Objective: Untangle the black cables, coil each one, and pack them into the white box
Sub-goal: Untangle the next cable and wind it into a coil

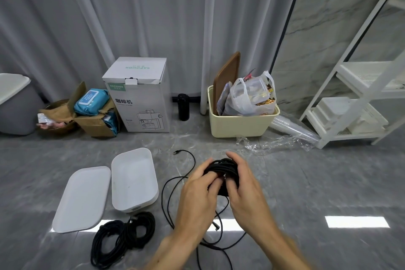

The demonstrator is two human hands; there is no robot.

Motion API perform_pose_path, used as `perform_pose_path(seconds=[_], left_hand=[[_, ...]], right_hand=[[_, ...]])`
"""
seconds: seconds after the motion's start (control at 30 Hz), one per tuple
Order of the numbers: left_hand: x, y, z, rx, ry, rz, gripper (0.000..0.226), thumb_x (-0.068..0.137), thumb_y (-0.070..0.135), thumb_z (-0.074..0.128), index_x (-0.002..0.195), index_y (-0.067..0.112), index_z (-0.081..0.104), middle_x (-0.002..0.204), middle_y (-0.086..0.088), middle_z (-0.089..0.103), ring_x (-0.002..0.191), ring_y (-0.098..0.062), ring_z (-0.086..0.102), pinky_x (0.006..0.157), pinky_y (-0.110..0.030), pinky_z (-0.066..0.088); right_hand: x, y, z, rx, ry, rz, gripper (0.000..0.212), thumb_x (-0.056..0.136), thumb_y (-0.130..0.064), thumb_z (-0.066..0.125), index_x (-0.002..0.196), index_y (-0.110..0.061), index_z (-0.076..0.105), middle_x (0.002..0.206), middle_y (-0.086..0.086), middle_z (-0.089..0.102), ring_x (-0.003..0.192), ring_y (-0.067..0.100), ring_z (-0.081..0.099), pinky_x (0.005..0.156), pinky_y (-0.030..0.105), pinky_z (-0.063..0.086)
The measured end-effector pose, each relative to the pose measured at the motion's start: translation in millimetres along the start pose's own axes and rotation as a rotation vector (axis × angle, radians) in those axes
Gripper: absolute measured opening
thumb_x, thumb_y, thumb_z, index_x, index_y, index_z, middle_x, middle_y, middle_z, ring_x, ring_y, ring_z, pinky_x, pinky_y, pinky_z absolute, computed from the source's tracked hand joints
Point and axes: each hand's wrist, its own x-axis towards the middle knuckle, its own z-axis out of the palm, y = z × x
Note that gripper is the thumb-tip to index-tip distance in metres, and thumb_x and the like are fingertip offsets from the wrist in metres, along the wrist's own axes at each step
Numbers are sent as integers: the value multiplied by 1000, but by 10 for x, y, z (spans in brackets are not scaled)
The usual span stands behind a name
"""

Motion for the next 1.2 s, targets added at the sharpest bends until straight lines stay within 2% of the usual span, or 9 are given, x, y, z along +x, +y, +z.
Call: perform_pose_path(seconds=[0.2,0.37,0.5,0.6,0.7,0.83,0.97,1.07,1.2], left_hand=[[79,95,-75,-58,-44,-11,26,93,12,64,110,29,76,139,24,49,125,7,49,91,4,32],[74,110,-28,-8,-28,-75,27,93,13,63,106,33,76,134,23,52,122,3,51,97,-7,41],[115,116,-84,-69,27,-177,21,88,10,68,91,28,79,112,27,58,97,13,57,78,0,42],[139,91,-131,-137,29,-224,25,85,11,73,79,35,75,110,23,60,96,10,59,78,-5,45],[158,98,-185,-305,-45,-303,22,81,11,77,87,31,76,105,14,70,93,-1,67,81,-16,51],[183,116,-222,-431,-149,-371,29,78,4,79,96,26,75,94,6,76,84,-2,71,69,-10,48],[182,12,-189,-137,-135,-285,20,78,20,80,89,35,73,104,16,67,99,-1,63,84,-15,49],[146,-12,-183,128,-101,-134,12,81,34,78,83,34,66,95,19,61,91,6,57,74,-7,40],[137,-28,-205,193,-139,-8,9,85,38,74,86,29,73,93,27,58,89,9,56,74,-5,39]], right_hand=[[24,26,-86,369,50,233,53,94,6,47,114,-41,59,108,-7,71,105,11,67,97,41,53],[40,18,-47,422,89,352,46,93,7,46,111,-33,62,100,-6,73,96,11,69,95,40,54],[88,35,-55,679,9,476,40,93,10,47,113,-21,63,105,13,73,95,25,72,89,42,57],[110,42,-65,884,-38,564,36,91,14,49,116,-7,62,102,19,73,88,26,71,87,41,57],[129,88,-62,1035,-43,633,35,89,15,49,119,2,62,106,24,72,92,30,71,88,42,57],[139,113,-57,1106,-42,652,37,88,16,49,122,6,59,113,31,67,98,35,69,86,41,58],[119,102,-20,1041,-12,653,38,88,18,47,122,4,58,111,29,68,94,33,69,80,39,59],[104,93,-28,972,-19,630,39,89,18,46,121,0,58,99,22,72,84,26,72,66,31,58],[99,95,-32,885,-33,615,39,91,16,47,119,-8,59,94,15,73,80,21,72,66,28,56]])
